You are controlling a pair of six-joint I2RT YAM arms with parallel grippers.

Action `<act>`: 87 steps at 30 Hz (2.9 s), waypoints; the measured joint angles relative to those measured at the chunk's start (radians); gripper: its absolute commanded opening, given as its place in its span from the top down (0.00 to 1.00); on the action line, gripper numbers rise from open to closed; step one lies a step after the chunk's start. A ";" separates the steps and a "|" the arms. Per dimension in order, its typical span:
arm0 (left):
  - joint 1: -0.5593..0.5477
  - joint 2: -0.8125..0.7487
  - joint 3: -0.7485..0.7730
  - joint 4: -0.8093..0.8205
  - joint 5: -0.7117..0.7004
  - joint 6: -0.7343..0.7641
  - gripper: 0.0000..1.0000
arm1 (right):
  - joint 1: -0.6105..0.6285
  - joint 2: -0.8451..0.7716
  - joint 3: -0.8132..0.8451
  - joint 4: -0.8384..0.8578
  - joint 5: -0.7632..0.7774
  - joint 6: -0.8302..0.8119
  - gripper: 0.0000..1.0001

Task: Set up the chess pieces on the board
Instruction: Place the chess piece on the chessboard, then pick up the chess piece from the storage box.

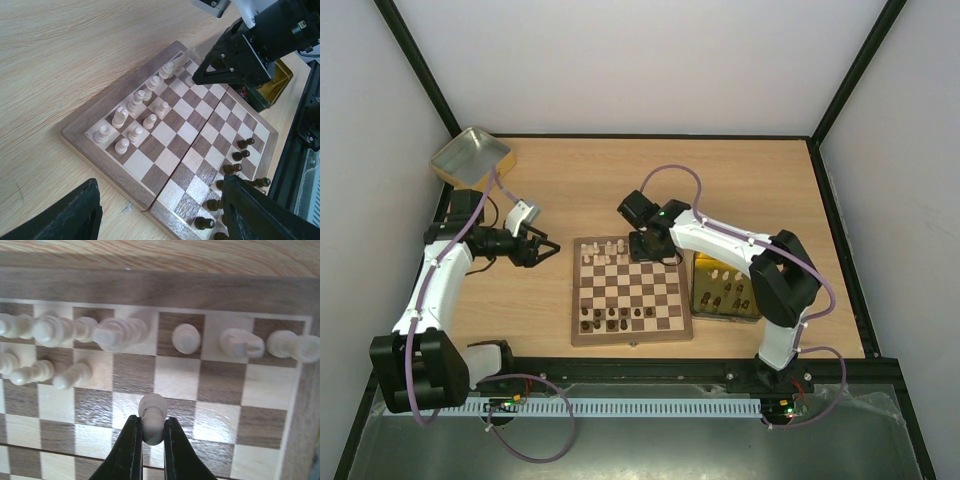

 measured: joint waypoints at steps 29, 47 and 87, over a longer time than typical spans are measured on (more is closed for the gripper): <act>-0.031 -0.003 0.000 0.003 0.000 -0.010 0.34 | 0.013 0.122 0.073 0.038 -0.019 -0.021 0.98; -0.040 -0.003 0.000 0.003 0.000 -0.010 0.34 | 0.013 0.147 0.079 0.045 -0.040 -0.031 0.70; -0.045 -0.010 -0.005 0.005 -0.001 -0.011 0.36 | -0.311 -0.336 -0.408 0.015 0.058 0.019 0.70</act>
